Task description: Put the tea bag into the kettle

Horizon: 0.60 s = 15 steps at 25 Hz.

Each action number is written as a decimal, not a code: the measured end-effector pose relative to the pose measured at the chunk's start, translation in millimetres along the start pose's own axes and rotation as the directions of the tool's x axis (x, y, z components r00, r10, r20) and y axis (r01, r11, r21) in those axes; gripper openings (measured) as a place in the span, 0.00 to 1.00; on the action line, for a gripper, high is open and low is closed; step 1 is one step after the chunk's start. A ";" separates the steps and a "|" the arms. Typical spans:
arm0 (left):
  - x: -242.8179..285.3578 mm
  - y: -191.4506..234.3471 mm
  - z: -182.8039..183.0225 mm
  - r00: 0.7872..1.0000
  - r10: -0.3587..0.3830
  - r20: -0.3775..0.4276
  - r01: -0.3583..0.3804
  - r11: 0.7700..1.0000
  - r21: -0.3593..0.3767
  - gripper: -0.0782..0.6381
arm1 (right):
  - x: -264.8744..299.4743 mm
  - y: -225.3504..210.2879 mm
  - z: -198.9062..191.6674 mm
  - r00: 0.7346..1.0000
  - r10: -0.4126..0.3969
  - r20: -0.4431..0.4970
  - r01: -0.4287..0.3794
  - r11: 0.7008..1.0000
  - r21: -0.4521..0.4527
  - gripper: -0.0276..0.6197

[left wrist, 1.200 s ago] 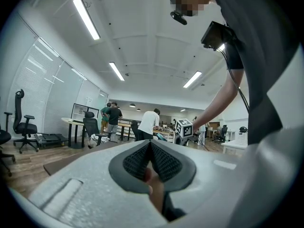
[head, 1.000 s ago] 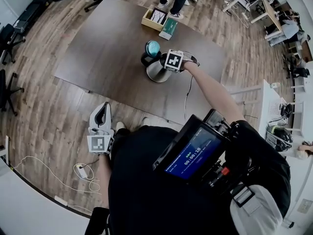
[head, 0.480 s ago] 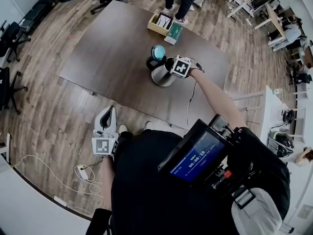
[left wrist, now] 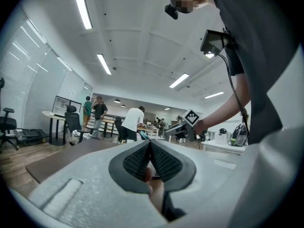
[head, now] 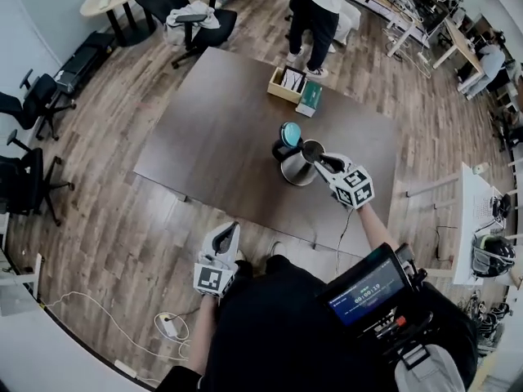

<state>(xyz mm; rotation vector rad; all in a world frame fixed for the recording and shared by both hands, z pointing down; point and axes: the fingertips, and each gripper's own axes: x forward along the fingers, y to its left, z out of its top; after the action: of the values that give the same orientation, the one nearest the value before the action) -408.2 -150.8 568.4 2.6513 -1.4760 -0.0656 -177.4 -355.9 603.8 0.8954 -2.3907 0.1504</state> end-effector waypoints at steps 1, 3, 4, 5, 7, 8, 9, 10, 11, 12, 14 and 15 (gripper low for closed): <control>0.2 -3.6 -1.6 0.999 -0.043 -0.016 0.043 0.999 0.016 0.11 | -19.1 20.8 8.1 0.994 -0.013 0.106 0.007 0.998 0.062 0.18; -1.9 -12.1 -2.6 0.992 -0.117 -0.038 0.119 0.992 0.051 0.11 | -58.2 68.0 15.0 0.967 -0.076 0.244 0.044 0.990 0.132 0.11; -3.9 -16.7 -3.4 0.988 -0.147 -0.048 0.150 0.987 0.057 0.11 | -77.3 92.2 13.4 0.952 -0.118 0.282 0.075 0.984 0.160 0.06; -5.2 -20.4 -4.8 0.982 -0.176 -0.061 0.179 0.982 0.053 0.11 | -94.1 115.1 10.8 0.937 -0.160 0.310 0.104 0.977 0.188 0.05; -5.1 -27.2 -8.6 0.967 -0.239 -0.091 0.244 0.968 0.051 0.11 | -118.6 155.2 8.9 0.910 -0.220 0.352 0.146 0.964 0.224 0.05; -5.8 -32.8 -10.2 0.956 -0.272 -0.106 0.280 0.958 0.064 0.11 | -128.0 174.0 9.5 0.900 -0.233 0.367 0.159 0.962 0.221 0.05; -8.2 -40.4 -11.2 0.946 -0.302 -0.116 0.312 0.947 0.078 0.11 | -136.5 192.8 10.5 0.893 -0.239 0.381 0.170 0.964 0.207 0.05; -11.7 -48.9 -11.4 0.937 -0.329 -0.120 0.340 0.936 0.090 0.11 | -144.2 210.5 11.9 0.885 -0.242 0.398 0.179 0.966 0.189 0.05; -15.5 -57.9 -10.0 0.929 -0.352 -0.119 0.363 0.926 0.098 0.11 | -151.1 226.1 13.6 0.875 -0.246 0.417 0.189 0.966 0.174 0.05; -19.4 -67.6 -7.1 0.922 -0.371 -0.113 0.382 0.919 0.102 0.11 | -157.8 239.5 15.5 0.864 -0.252 0.437 0.197 0.966 0.168 0.05; -30.0 -90.2 -1.3 0.913 -0.397 -0.096 0.405 0.910 0.083 0.11 | -172.7 262.5 18.6 0.841 -0.260 0.474 0.199 0.964 0.175 0.05; -37.4 -102.1 0.1 0.909 -0.405 -0.095 0.412 0.909 0.067 0.11 | -180.8 273.1 18.8 0.829 -0.260 0.495 0.196 0.964 0.177 0.05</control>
<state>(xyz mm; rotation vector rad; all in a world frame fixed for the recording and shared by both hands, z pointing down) -341.7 -65.6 556.2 2.9494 -0.8949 0.0715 -249.1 -48.8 513.4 1.4217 -2.7498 -0.0524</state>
